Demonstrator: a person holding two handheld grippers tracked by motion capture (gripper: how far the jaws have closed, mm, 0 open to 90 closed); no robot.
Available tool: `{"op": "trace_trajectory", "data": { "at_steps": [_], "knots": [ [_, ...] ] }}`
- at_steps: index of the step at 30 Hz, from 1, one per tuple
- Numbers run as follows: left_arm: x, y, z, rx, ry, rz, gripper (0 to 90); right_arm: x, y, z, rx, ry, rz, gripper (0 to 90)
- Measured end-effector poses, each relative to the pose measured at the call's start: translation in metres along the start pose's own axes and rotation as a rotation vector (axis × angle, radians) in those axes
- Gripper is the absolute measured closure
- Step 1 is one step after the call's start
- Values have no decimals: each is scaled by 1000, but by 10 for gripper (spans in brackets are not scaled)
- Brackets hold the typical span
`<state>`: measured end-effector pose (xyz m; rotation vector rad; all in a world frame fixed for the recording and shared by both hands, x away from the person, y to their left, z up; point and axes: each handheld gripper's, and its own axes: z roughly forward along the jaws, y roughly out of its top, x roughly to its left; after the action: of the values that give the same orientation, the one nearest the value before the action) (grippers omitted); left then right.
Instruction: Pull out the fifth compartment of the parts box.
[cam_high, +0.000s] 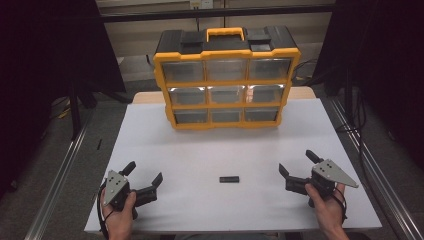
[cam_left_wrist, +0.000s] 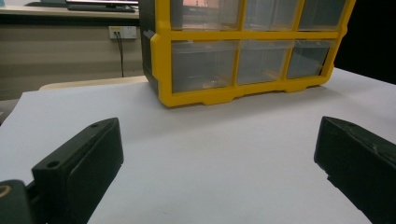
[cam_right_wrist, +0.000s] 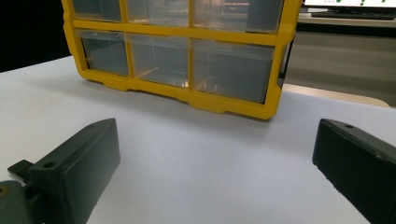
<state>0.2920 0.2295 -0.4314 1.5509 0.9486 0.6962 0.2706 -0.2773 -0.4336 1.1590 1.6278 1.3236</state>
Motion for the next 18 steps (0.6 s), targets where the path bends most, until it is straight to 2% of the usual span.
{"op": "trace_trajectory", "data": {
  "at_steps": [3,10,14,18],
  "knots": [
    [0,0,1,2,-3,-5,16,1,0,1,-2,7,-8,4],
    [0,0,1,9,-5,13,15,5,1,6,4,21,-8,0],
    [0,-1,1,3,-1,-4,15,11,1,9,1,40,-25,0],
    [0,-1,2,9,-4,4,15,16,2,12,0,55,-45,0]
  ]
}}
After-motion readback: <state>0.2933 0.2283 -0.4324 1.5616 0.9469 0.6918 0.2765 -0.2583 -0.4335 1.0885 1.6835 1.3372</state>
